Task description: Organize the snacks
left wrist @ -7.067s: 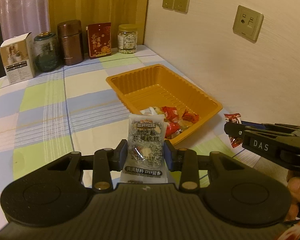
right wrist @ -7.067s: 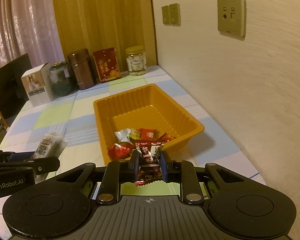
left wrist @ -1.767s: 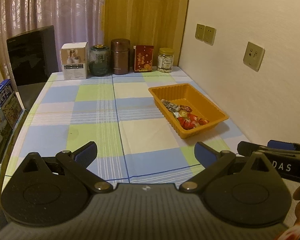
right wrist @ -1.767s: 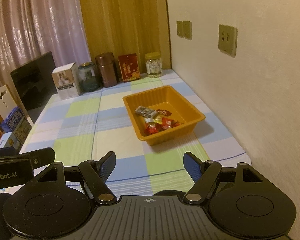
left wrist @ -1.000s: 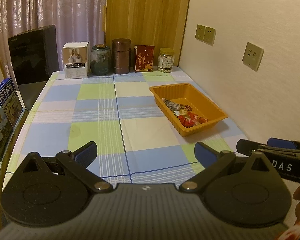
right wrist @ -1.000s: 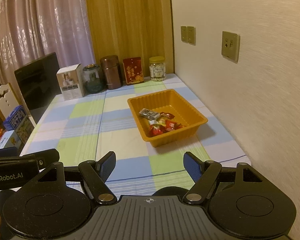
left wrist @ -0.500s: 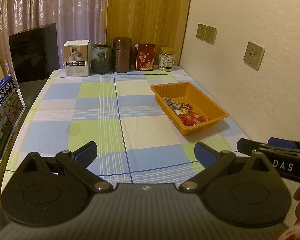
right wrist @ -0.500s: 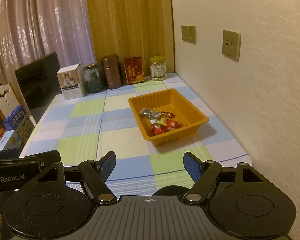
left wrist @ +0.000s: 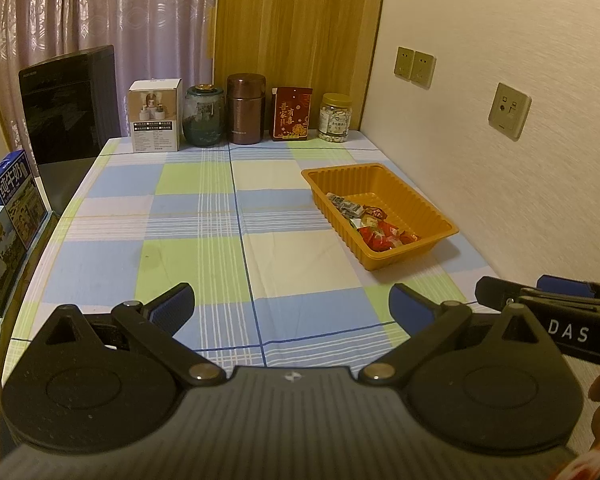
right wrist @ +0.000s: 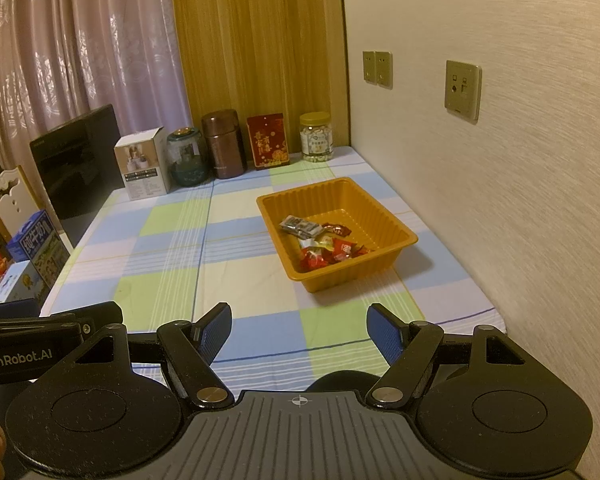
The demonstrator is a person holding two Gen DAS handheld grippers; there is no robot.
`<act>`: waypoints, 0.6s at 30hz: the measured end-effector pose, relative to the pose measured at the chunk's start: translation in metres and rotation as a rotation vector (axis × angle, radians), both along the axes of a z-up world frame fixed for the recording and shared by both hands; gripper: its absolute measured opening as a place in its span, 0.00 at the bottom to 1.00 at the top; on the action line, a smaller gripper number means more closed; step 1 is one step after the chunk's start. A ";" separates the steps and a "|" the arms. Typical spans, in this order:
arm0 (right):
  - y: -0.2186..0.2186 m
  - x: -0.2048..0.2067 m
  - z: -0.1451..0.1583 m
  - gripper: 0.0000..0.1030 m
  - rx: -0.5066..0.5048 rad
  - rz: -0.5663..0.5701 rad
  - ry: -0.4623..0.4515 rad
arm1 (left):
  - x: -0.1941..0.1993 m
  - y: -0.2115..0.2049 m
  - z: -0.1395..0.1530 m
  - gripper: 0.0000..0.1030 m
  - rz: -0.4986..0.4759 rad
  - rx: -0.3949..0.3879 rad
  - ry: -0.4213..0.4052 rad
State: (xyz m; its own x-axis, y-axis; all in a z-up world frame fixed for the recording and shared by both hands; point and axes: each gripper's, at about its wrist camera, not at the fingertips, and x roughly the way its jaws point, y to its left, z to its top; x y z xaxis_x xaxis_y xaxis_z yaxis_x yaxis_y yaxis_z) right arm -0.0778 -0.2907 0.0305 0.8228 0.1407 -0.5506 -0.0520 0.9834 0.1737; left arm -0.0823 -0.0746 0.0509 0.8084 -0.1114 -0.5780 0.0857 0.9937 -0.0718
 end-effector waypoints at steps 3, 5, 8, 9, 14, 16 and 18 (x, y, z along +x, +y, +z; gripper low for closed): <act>0.000 0.000 0.000 0.72 0.000 0.000 -0.001 | 0.000 0.000 0.000 1.00 0.000 0.001 0.000; 0.000 0.000 0.000 0.72 0.000 -0.001 -0.001 | 0.000 0.000 0.000 1.00 -0.001 -0.001 0.000; 0.001 0.000 0.001 0.72 0.000 -0.002 0.000 | -0.001 0.000 -0.001 1.00 0.000 -0.001 0.000; 0.001 0.000 0.001 0.72 0.000 -0.002 -0.001 | -0.001 0.000 -0.001 1.00 0.000 0.000 0.000; 0.001 0.000 0.001 0.72 0.000 -0.001 -0.001 | -0.001 0.000 -0.001 1.00 0.000 0.000 0.000; 0.000 0.000 0.001 0.72 0.001 -0.001 -0.001 | 0.000 0.000 -0.001 1.00 0.001 -0.001 0.000; 0.001 0.000 0.001 0.72 0.001 -0.002 -0.002 | 0.000 0.000 -0.001 1.00 0.002 0.000 0.000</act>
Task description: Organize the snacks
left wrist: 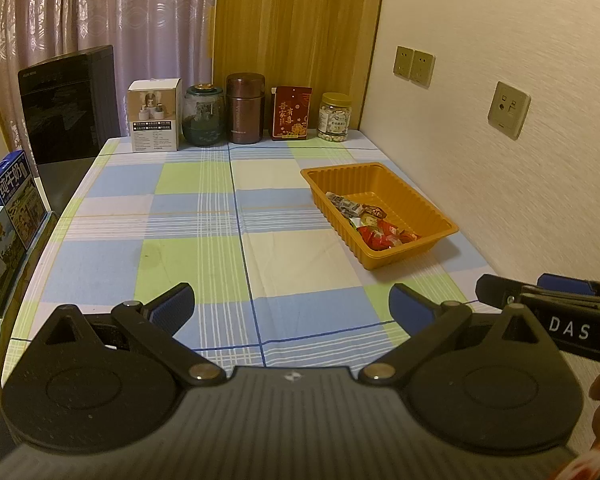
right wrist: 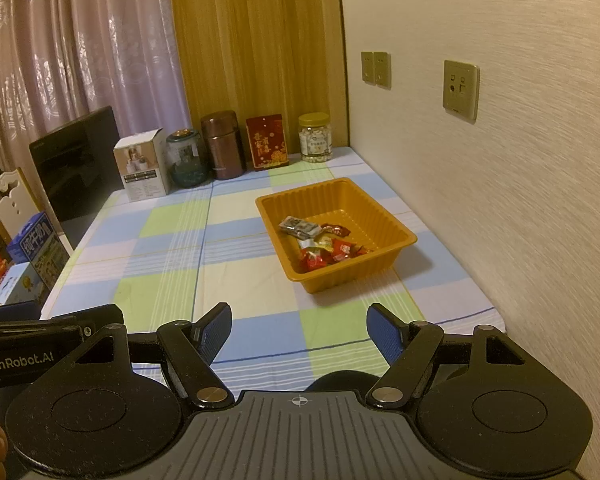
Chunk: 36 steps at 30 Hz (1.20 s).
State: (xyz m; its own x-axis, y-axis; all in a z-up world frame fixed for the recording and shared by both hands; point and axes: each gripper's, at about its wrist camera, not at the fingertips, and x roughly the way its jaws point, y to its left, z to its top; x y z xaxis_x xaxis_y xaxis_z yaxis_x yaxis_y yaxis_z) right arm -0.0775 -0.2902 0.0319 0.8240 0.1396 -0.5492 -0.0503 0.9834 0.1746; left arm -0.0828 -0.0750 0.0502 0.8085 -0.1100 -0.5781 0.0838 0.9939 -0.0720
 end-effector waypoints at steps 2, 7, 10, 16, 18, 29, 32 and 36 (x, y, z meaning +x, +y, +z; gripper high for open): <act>0.000 0.000 0.000 0.72 0.001 0.000 0.000 | 0.000 0.000 0.000 1.00 0.000 0.000 0.000; 0.000 0.000 0.000 0.72 0.001 0.001 0.000 | 0.000 0.000 0.000 1.00 0.000 -0.001 0.000; 0.000 0.000 0.000 0.72 0.001 0.000 0.000 | 0.000 0.000 0.000 1.00 0.000 0.000 0.000; 0.000 0.001 0.001 0.72 0.001 -0.001 -0.001 | 0.000 0.000 0.000 1.00 0.000 0.000 0.000; -0.001 0.001 0.001 0.72 0.002 0.000 0.000 | 0.000 0.000 0.000 1.00 -0.001 0.000 0.000; -0.001 0.001 0.000 0.72 0.003 -0.001 -0.001 | -0.001 -0.003 -0.002 1.00 -0.003 0.001 0.001; -0.001 0.001 0.000 0.72 0.003 -0.001 0.000 | -0.001 -0.004 -0.003 1.00 -0.004 0.001 0.000; -0.001 0.001 0.000 0.72 0.004 -0.001 0.000 | -0.001 -0.005 -0.004 1.00 -0.007 -0.001 0.000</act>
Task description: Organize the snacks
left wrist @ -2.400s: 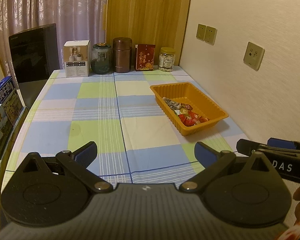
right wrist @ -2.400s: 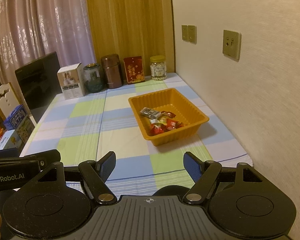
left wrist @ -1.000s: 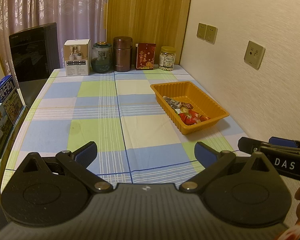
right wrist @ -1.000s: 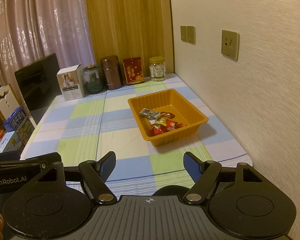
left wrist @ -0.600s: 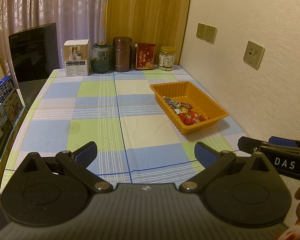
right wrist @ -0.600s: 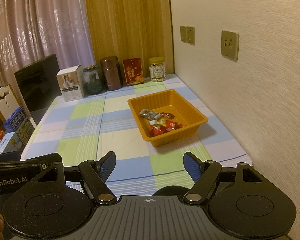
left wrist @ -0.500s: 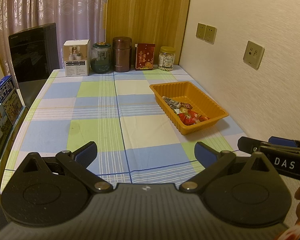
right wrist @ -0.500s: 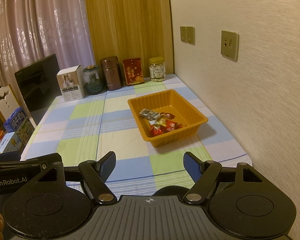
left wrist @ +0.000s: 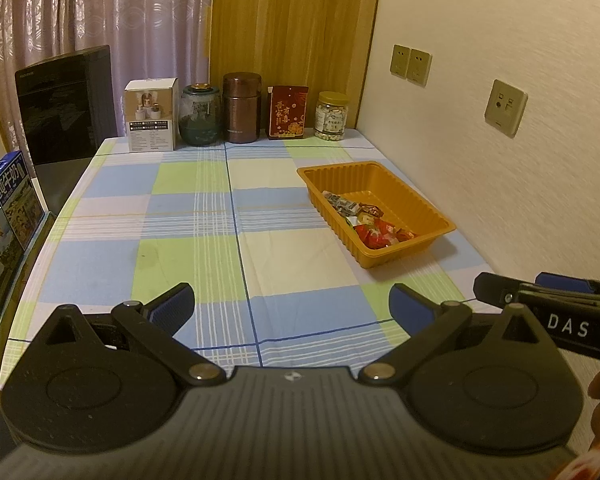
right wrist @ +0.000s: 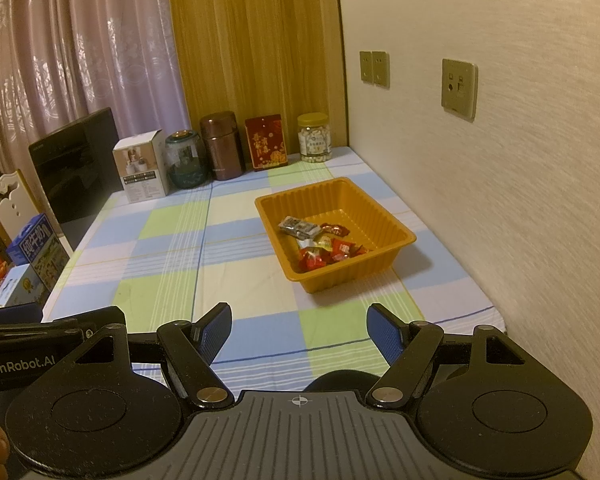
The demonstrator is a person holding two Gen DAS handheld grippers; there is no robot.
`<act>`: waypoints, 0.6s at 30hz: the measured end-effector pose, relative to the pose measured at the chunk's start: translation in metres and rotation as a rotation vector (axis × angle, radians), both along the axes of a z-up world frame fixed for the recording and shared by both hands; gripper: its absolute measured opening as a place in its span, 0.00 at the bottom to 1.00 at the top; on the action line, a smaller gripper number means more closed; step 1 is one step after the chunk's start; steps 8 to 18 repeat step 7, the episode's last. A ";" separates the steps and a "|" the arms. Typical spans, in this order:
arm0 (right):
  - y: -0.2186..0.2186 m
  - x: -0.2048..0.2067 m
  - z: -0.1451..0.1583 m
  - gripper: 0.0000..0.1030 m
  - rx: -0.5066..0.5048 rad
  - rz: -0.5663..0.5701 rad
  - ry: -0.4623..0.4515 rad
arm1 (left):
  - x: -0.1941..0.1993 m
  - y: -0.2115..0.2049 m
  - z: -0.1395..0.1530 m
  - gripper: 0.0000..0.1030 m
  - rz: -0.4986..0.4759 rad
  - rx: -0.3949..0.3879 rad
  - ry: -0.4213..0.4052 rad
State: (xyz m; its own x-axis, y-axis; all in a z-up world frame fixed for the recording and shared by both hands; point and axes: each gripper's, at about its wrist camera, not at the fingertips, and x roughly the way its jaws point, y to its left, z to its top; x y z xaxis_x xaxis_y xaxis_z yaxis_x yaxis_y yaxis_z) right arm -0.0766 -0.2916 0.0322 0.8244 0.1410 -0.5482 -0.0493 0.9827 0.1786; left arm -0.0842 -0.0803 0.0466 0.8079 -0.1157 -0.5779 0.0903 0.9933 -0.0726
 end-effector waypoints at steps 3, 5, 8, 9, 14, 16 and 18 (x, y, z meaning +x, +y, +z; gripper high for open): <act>0.000 0.000 0.000 0.72 0.002 -0.002 -0.001 | -0.001 0.000 -0.001 1.00 0.000 -0.010 -0.011; 0.000 0.000 0.000 0.72 0.003 -0.003 -0.001 | -0.002 0.000 0.000 1.00 0.003 -0.015 -0.020; 0.000 0.000 0.000 0.72 0.003 -0.004 -0.002 | -0.001 0.001 0.000 1.00 -0.002 -0.023 -0.021; 0.000 0.000 0.000 0.72 0.003 -0.004 -0.002 | -0.001 0.001 0.000 1.00 -0.002 -0.023 -0.021; 0.000 0.000 0.000 0.72 0.003 -0.004 -0.002 | -0.001 0.001 0.000 1.00 -0.002 -0.023 -0.021; 0.000 0.000 0.000 0.72 0.003 -0.004 -0.002 | -0.001 0.001 0.000 1.00 -0.002 -0.023 -0.021; 0.000 0.000 0.000 0.72 0.003 -0.004 -0.002 | -0.001 0.001 0.000 1.00 -0.002 -0.023 -0.021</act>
